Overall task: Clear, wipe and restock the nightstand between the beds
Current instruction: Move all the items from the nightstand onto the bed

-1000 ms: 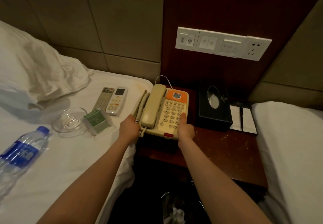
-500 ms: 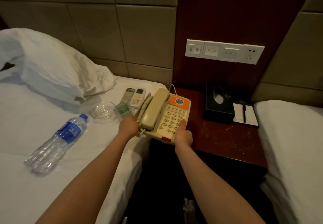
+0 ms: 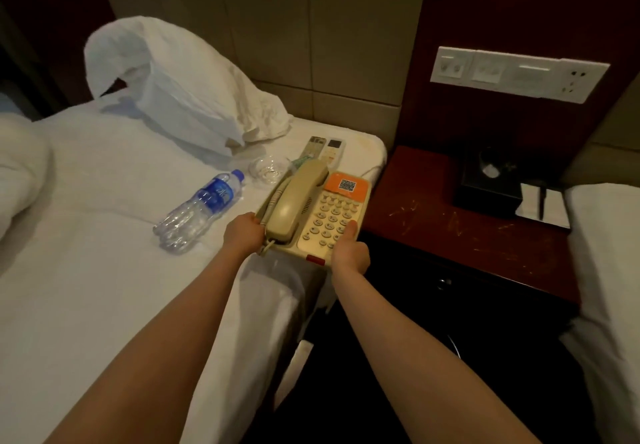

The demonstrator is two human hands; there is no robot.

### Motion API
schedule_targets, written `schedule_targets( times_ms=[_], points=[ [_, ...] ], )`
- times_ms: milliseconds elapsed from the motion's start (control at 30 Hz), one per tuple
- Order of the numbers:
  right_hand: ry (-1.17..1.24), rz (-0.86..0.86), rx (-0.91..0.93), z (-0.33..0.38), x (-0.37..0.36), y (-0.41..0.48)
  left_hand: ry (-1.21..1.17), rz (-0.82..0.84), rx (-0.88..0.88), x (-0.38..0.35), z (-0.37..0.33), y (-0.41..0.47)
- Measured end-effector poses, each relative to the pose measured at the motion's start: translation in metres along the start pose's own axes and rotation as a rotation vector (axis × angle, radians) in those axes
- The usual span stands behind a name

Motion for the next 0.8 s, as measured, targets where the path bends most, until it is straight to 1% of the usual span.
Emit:
schedule_targets(
  times_ms=[133, 300, 400, 467, 667, 800],
  points=[
    [-0.071, 0.056, 0.025, -0.009, -0.019, -0.018, -0.049, -0.026, 0.067, 0.011, 0.035, -0.006],
    [-0.106, 0.088, 0.054, -0.019, -0.042, -0.036, -0.030, -0.033, 0.090, 0.026, 0.062, -0.009],
    [-0.114, 0.107, 0.005, -0.027, -0.056, -0.044, -0.059, -0.032, 0.124, 0.031, 0.070, -0.005],
    [-0.124, 0.126, -0.004, -0.029, -0.062, -0.044, -0.030, -0.032, 0.141, 0.034, 0.075, -0.002],
    [-0.230, 0.212, 0.076, -0.033, -0.077, -0.038, -0.042, -0.029, 0.201, 0.034, 0.087, 0.015],
    [-0.268, 0.229, 0.084, -0.033, -0.086, -0.033, -0.069, -0.037, 0.200, 0.036, 0.088, 0.026]
  ],
)
Point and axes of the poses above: each hand's wrist, its own y-axis towards the middle knuckle, its own x-axis out of the back of the hand, z = x × y, the point moved 1 cm from there along y, towards the middle knuckle, and after that the axes turned 9 degrees about x, right-handed, at the moved point
